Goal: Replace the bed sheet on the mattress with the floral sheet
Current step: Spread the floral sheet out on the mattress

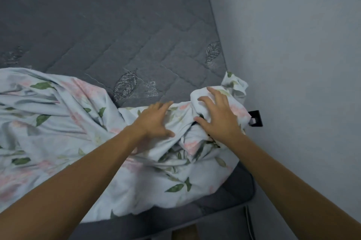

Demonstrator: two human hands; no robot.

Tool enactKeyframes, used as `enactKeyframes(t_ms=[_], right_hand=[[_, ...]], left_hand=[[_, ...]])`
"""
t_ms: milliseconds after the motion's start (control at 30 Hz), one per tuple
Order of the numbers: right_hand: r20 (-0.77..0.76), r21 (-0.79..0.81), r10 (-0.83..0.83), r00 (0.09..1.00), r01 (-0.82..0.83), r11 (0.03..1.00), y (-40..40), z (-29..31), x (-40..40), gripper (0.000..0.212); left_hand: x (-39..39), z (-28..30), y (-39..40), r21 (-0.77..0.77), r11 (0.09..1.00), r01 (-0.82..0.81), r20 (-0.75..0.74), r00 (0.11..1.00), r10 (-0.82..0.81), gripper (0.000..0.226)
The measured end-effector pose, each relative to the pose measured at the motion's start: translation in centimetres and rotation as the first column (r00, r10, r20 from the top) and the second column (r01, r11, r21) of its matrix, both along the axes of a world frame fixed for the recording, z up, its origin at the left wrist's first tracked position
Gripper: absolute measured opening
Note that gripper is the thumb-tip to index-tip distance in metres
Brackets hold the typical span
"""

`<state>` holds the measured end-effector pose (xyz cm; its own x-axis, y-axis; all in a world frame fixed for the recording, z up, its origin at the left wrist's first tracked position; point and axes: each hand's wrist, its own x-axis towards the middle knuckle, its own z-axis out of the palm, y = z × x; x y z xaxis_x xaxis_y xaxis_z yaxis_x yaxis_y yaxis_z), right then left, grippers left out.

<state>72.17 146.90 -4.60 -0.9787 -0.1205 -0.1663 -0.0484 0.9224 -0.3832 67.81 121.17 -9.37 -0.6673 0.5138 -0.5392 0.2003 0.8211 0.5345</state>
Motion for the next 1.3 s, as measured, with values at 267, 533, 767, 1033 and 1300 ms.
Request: enactKeyframes(t_ms=[267, 533, 767, 1033, 1300], right_hand=[[0.197, 0.006, -0.09, 0.976, 0.091, 0.996, 4.9, -0.9, -2.1, 0.02], [-0.221, -0.219, -0.423, 0.879, 0.378, 0.9, 8.1, 9.4, -3.6, 0.007], [0.022, -0.174, -0.214, 0.977, 0.214, 0.961, 4.9, 10.4, -3.4, 0.013], [0.06, 0.205, -0.04, 0.997, 0.027, 0.978, 2.9, 4.1, -3.7, 0.065], [0.337, 0.211, 0.071, 0.939, -0.149, 0.966, -0.7, -3.0, -5.4, 0.041]], left_hand=[[-0.3, 0.7, -1.6, 0.315, 0.936, -0.158, -0.089, 0.977, 0.195, 0.043], [-6.4, 13.1, -4.3, 0.485, 0.835, -0.261, -0.374, 0.801, 0.468, 0.04], [-3.6, 12.4, -7.3, 0.15, 0.952, -0.268, -0.482, 0.82, 0.307, 0.044], [-2.9, 8.1, -4.0, 0.005, 0.926, -0.377, -0.413, 0.843, 0.346, 0.04], [-8.4, 6.0, -1.1, -0.165, 0.921, -0.354, -0.251, 0.918, 0.308, 0.027]])
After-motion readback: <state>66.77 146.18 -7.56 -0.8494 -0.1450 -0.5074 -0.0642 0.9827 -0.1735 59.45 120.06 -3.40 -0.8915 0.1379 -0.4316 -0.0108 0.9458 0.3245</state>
